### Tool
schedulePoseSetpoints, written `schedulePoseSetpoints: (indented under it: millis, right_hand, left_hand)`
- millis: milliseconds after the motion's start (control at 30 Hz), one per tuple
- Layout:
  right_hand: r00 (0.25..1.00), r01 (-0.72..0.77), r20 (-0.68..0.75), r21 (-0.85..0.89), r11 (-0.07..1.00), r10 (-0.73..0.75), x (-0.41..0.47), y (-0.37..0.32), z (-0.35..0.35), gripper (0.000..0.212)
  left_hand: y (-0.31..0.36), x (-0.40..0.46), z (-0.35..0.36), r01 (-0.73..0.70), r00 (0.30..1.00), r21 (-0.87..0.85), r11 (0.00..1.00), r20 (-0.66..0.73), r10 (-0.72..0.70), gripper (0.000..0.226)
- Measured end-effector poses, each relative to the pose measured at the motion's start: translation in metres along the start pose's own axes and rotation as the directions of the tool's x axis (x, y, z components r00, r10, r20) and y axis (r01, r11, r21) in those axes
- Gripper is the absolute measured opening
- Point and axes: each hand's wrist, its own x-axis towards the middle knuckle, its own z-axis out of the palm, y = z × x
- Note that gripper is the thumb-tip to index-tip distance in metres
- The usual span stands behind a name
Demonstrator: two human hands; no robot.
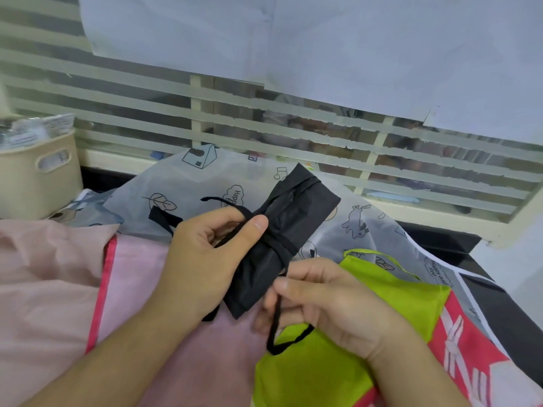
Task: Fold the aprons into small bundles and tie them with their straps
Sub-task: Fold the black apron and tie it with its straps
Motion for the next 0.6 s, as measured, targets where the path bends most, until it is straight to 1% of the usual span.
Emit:
schedulePoseSetpoints:
  millis: [33,67,100,133,167,200,233,267,300,333,367,400,433,467,500,533,567,600]
  right_hand:
    - [1.000,0.008,0.021,0.032,0.999,-0.008,0.000,0.000,-0.002,0.022]
    - [0.999,0.009,0.042,0.089,0.996,-0.013,-0.002,-0.003,-0.006,0.023]
    - [0.998,0.001,0.067,0.141,0.990,-0.010,-0.003,-0.004,-0.011,0.024]
    - [0.996,-0.020,0.090,0.177,0.984,0.004,-0.005,-0.004,-0.014,0.026]
    - [0.995,-0.047,0.101,0.196,0.980,0.027,-0.006,-0.002,-0.019,0.027]
    - [0.993,-0.088,0.091,0.220,0.971,0.070,-0.008,-0.001,-0.021,0.027]
    - [0.992,-0.127,0.033,0.255,0.959,0.122,-0.010,0.000,-0.024,0.025]
    - [0.983,-0.139,-0.078,0.268,0.953,0.165,-0.011,0.000,-0.027,0.020]
    - [0.967,-0.132,-0.180,0.243,0.961,0.178,-0.014,0.001,-0.030,0.016]
    - [0.960,-0.135,-0.219,0.189,0.973,0.176,-0.015,-0.002,-0.031,0.020]
    - [0.973,-0.140,-0.165,0.139,0.980,0.162,-0.017,-0.005,-0.032,0.027]
    - [0.987,-0.132,-0.082,0.092,0.987,0.140,-0.015,-0.011,-0.030,0.033]
    - [0.994,-0.109,-0.020,0.068,0.992,0.110,-0.015,-0.013,-0.030,0.035]
    - [0.996,-0.089,-0.012,0.047,0.995,0.090,-0.016,-0.014,-0.030,0.035]
    - [0.997,-0.069,-0.035,0.017,0.997,0.070,-0.016,-0.013,-0.030,0.033]
    - [0.996,-0.049,-0.082,-0.027,0.998,0.047,-0.016,-0.014,-0.030,0.030]
    - [0.990,-0.015,-0.138,-0.079,0.997,0.004,-0.017,-0.015,-0.030,0.028]
    - [0.982,0.026,-0.182,-0.138,0.990,-0.051,-0.018,-0.018,-0.028,0.026]
  left_hand:
    - [0.000,0.001,-0.001,0.035,0.999,-0.045,0.998,0.007,-0.035,0.031]
    - [0.000,0.002,-0.003,0.093,0.995,-0.126,0.988,0.029,-0.090,0.033]
    - [0.001,0.003,-0.005,0.171,0.984,-0.221,0.960,0.080,-0.157,0.034]
    - [0.001,0.004,-0.008,0.253,0.963,-0.296,0.921,0.163,-0.213,0.034]
    - [0.000,0.004,-0.011,0.324,0.933,-0.334,0.885,0.267,-0.241,0.036]
    - [-0.002,0.003,-0.013,0.381,0.893,-0.336,0.862,0.374,-0.249,0.040]
    - [-0.004,0.002,-0.015,0.420,0.844,-0.313,0.852,0.479,-0.240,0.047]
    - [-0.004,0.001,-0.018,0.443,0.786,-0.273,0.854,0.577,-0.223,0.049]
    - [-0.004,-0.001,-0.019,0.445,0.721,-0.214,0.870,0.661,-0.207,0.044]
    - [-0.002,-0.001,-0.021,0.417,0.658,-0.135,0.899,0.727,-0.196,0.037]
    - [0.000,-0.002,-0.021,0.363,0.599,-0.040,0.931,0.775,-0.200,0.032]
    - [0.003,-0.002,-0.022,0.296,0.549,0.050,0.954,0.808,-0.213,0.029]
    - [0.004,-0.002,-0.020,0.233,0.496,0.128,0.964,0.837,-0.231,0.026]
    - [0.004,-0.002,-0.017,0.180,0.452,0.194,0.964,0.854,-0.256,0.024]
    - [0.004,-0.003,-0.014,0.138,0.431,0.249,0.959,0.856,-0.284,0.028]
    - [0.003,-0.003,-0.011,0.116,0.433,0.296,0.948,0.844,-0.317,0.032]
    - [0.002,-0.003,-0.008,0.113,0.460,0.338,0.934,0.816,-0.350,0.035]
    - [0.000,-0.003,-0.006,0.126,0.517,0.369,0.921,0.768,-0.378,0.037]
